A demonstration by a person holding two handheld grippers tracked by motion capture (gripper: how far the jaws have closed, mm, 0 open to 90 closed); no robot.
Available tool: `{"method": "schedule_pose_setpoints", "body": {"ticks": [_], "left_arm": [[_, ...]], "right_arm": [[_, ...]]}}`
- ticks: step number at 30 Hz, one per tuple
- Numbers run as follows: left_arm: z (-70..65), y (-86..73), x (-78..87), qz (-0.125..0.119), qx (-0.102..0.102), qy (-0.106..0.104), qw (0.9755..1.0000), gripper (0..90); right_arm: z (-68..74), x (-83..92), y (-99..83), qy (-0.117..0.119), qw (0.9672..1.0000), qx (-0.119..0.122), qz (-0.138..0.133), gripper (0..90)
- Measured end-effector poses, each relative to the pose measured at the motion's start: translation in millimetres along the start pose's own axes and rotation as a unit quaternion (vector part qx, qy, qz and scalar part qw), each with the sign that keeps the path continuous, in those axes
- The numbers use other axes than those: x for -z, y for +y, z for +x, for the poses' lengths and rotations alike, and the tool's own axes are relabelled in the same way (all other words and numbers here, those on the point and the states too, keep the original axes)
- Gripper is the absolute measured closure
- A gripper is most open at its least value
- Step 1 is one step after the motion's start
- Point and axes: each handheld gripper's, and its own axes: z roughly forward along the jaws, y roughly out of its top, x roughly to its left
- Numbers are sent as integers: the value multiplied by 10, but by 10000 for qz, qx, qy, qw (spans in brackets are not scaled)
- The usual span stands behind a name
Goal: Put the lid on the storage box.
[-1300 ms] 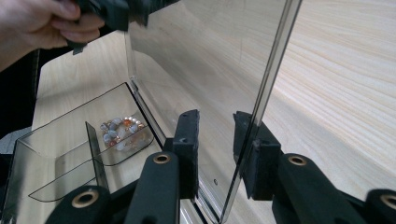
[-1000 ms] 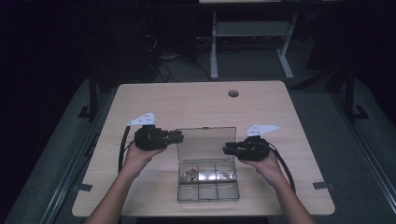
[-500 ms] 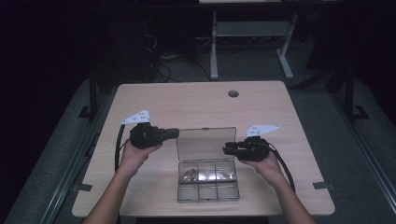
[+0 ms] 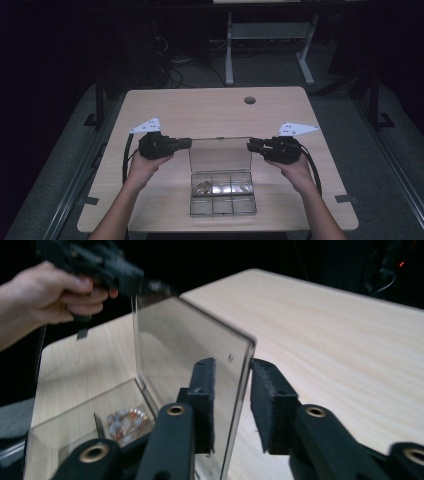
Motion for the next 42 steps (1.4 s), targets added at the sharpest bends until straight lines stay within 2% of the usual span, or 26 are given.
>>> {"method": "schedule_pose_setpoints", "body": {"ticks": [3, 10, 21, 24, 30, 42], "left_arm": [[1, 2, -4, -8, 1, 21, 10000, 849], [-6, 8, -15, -25, -49, 54, 10000, 849], [-9, 48, -6, -137, -119, 189, 9997, 842], [-25, 29, -6, -129, -61, 187, 9997, 839], [-100, 33, 29, -7, -96, 221, 9997, 824], [-241, -18, 90, 50, -138, 207, 9997, 791]], "right_arm": [[-7, 52, 28, -63, 9998, 6, -182, 771], [-4, 54, 42, -153, 9997, 26, -192, 834], [14, 60, 77, -260, 9991, 140, -319, 844], [26, 62, 74, -272, 9992, 168, -249, 844], [90, 92, 80, -248, 9991, 289, -190, 839], [212, 178, 50, -130, 9990, 421, -74, 813]]}}
